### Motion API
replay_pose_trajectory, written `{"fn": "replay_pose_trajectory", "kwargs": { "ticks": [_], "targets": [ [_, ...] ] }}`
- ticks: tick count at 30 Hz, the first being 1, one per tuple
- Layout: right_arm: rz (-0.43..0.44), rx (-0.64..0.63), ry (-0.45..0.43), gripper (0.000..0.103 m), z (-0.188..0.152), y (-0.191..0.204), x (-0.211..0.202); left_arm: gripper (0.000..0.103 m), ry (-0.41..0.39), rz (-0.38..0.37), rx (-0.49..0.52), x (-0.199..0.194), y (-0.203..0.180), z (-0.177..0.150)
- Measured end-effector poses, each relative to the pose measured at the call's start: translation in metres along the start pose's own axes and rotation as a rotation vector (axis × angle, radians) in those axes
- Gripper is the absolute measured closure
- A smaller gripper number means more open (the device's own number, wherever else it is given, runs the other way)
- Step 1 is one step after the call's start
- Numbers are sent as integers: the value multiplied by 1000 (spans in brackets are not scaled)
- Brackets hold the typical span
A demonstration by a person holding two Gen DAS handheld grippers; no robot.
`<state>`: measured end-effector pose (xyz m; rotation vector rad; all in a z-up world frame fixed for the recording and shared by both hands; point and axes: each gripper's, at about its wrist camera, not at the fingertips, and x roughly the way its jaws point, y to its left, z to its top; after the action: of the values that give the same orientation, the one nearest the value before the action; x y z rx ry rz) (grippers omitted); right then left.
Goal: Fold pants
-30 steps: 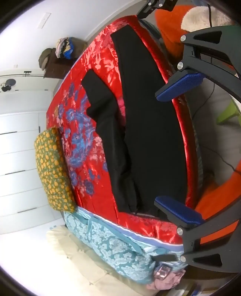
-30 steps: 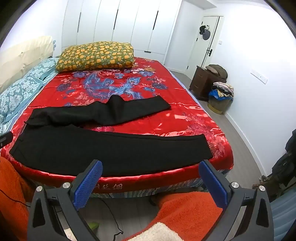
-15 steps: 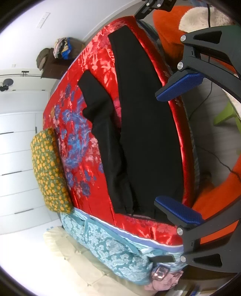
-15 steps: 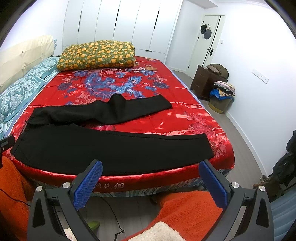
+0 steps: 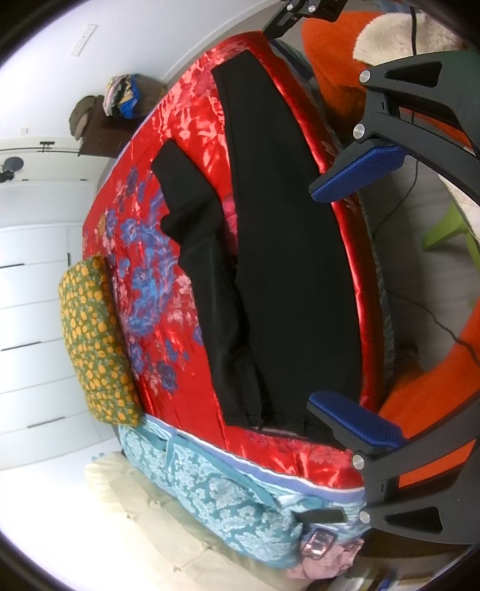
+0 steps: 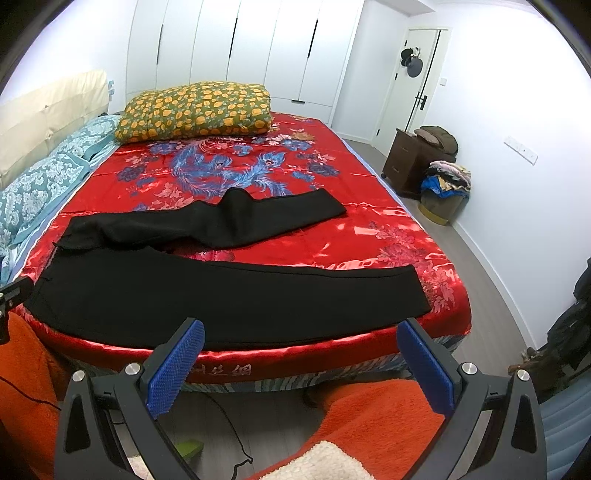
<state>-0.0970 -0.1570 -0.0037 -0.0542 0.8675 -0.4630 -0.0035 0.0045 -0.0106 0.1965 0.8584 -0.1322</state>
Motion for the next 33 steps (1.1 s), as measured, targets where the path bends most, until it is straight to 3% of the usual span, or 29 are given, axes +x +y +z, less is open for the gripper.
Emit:
{"fn": "replay_pose_trajectory", "kwargs": {
  "ticks": [33],
  "targets": [
    [28, 6, 0, 0, 3, 3, -1, 1, 19, 19, 9, 5, 1, -3]
  ]
}}
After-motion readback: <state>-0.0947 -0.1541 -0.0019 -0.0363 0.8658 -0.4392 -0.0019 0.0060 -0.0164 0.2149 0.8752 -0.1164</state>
